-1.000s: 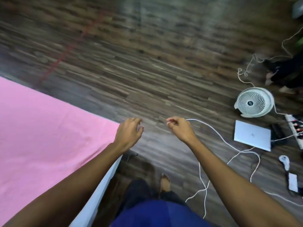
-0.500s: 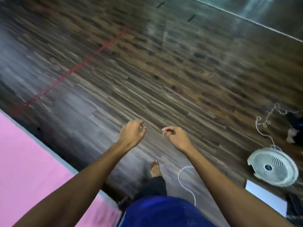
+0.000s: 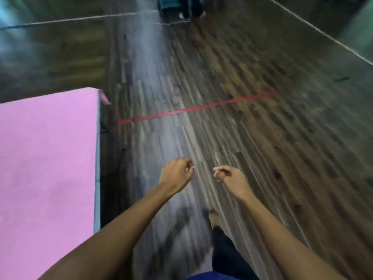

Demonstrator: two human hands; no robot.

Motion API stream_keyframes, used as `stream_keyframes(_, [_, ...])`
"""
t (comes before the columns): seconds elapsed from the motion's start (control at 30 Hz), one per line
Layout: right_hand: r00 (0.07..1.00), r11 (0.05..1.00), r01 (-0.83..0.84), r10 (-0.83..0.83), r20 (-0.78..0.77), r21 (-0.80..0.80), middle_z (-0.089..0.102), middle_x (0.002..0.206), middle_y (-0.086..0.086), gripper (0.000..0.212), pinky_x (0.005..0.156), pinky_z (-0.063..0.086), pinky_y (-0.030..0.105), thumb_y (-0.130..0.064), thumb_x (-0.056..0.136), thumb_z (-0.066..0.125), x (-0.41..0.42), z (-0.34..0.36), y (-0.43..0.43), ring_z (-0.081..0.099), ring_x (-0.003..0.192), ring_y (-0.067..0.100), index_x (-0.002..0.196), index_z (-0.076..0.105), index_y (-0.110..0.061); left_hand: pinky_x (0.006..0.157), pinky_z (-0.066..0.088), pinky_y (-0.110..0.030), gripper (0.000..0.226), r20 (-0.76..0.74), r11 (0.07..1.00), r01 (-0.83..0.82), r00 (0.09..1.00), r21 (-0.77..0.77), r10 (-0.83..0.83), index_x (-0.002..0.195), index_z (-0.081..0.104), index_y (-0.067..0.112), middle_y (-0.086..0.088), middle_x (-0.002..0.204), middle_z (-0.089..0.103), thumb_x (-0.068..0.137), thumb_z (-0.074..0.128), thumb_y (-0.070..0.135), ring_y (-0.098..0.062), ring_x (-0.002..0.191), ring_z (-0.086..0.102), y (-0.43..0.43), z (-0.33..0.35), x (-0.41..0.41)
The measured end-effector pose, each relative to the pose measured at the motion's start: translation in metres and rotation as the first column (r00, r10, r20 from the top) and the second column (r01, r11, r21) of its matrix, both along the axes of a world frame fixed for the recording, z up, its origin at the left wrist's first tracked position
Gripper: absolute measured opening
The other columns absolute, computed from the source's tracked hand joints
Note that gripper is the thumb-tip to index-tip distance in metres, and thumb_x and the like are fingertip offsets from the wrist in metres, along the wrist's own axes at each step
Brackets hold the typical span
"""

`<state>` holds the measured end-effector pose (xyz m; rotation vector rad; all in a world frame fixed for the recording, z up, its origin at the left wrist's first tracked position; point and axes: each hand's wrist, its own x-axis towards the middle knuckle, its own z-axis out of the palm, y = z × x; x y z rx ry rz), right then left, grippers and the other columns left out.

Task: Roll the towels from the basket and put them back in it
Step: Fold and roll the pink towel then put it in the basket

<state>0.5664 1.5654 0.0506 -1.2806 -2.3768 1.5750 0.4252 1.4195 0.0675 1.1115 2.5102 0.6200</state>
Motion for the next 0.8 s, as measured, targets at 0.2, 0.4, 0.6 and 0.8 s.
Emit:
stream_keyframes(0.2, [0.933, 0.933, -0.36, 0.359, -0.024, -0.015, 0.073, 0.089, 0.0, 0.016, 0.078, 0.052, 0.025, -0.017, 0.088, 0.061, -0.188, 0.019, 0.066, 0.069, 0.086, 0.018, 0.094, 0.07, -0.03, 0.078, 0.048, -0.032, 0.02, -0.036, 0.931, -0.363, 0.931, -0.033, 0.362, 0.102, 0.067, 0.024, 0.005, 0.104, 0.07, 0.093, 0.052, 0.031, -0.02, 0.097, 0.064, 0.019, 0.012, -0.128])
stream_keyframes(0.4, [0.746, 0.747, -0.665, 0.665, -0.05, 0.007, 0.069, 0.084, -0.003, 0.015, 0.08, 0.05, 0.029, -0.014, 0.091, 0.06, -0.37, 0.032, 0.058, 0.068, 0.09, 0.02, 0.094, 0.068, -0.027, 0.082, 0.049, -0.038, 0.021, -0.053, 0.768, -0.639, 0.769, -0.048, 0.637, 0.105, 0.066, 0.021, -0.001, 0.106, 0.065, 0.093, 0.051, 0.028, -0.025, 0.1, 0.061, -0.012, 0.013, -0.235])
stream_keyframes(0.6, [0.548, 0.548, -0.831, 0.836, -0.034, 0.095, 0.068, 0.098, -0.002, 0.019, 0.087, 0.047, 0.027, -0.016, 0.093, 0.059, -0.541, 0.019, 0.005, 0.062, 0.095, 0.013, 0.11, 0.07, -0.014, 0.087, 0.047, -0.038, 0.022, -0.019, 0.599, -0.8, 0.6, -0.028, 0.8, 0.108, 0.066, 0.023, -0.001, 0.109, 0.065, 0.093, 0.052, 0.029, -0.025, 0.103, 0.059, -0.051, -0.018, -0.363])
stream_keyframes(0.8, [0.32, 0.317, -0.935, 0.947, -0.003, 0.161, 0.07, 0.107, 0.001, 0.022, 0.088, 0.046, 0.024, -0.016, 0.092, 0.059, -0.68, 0.012, -0.062, 0.062, 0.096, 0.013, 0.111, 0.069, -0.015, 0.095, 0.042, -0.038, 0.026, 0.02, 0.395, -0.917, 0.394, -0.05, 0.919, 0.117, 0.062, 0.025, 0.0, 0.12, 0.062, 0.096, 0.047, 0.031, -0.024, 0.113, 0.054, -0.087, -0.026, -0.464])
